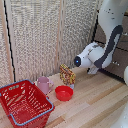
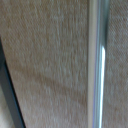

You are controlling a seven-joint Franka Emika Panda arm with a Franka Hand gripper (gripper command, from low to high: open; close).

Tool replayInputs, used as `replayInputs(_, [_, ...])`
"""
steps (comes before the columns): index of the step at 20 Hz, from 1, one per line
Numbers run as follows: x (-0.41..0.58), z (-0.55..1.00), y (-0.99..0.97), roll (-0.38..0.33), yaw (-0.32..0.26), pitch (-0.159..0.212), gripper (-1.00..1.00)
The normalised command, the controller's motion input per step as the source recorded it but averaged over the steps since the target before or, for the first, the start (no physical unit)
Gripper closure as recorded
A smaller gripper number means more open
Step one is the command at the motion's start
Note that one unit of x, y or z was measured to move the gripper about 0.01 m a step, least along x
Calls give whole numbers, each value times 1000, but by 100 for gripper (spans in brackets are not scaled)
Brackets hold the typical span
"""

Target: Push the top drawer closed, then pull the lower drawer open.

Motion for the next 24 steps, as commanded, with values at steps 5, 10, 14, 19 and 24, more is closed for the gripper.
replayInputs(5, [30, 0, -130, -5, -83, -22, 100])
replayInputs(10, [0, -10, 75, -18, -21, 0, 100])
replayInputs(14, [4, 0, -1, -56, 37, 0, 100])
replayInputs(19, [0, 69, -14, -62, 187, 20, 100])
replayInputs(24, [-44, 11, 345, 0, 195, 48, 100])
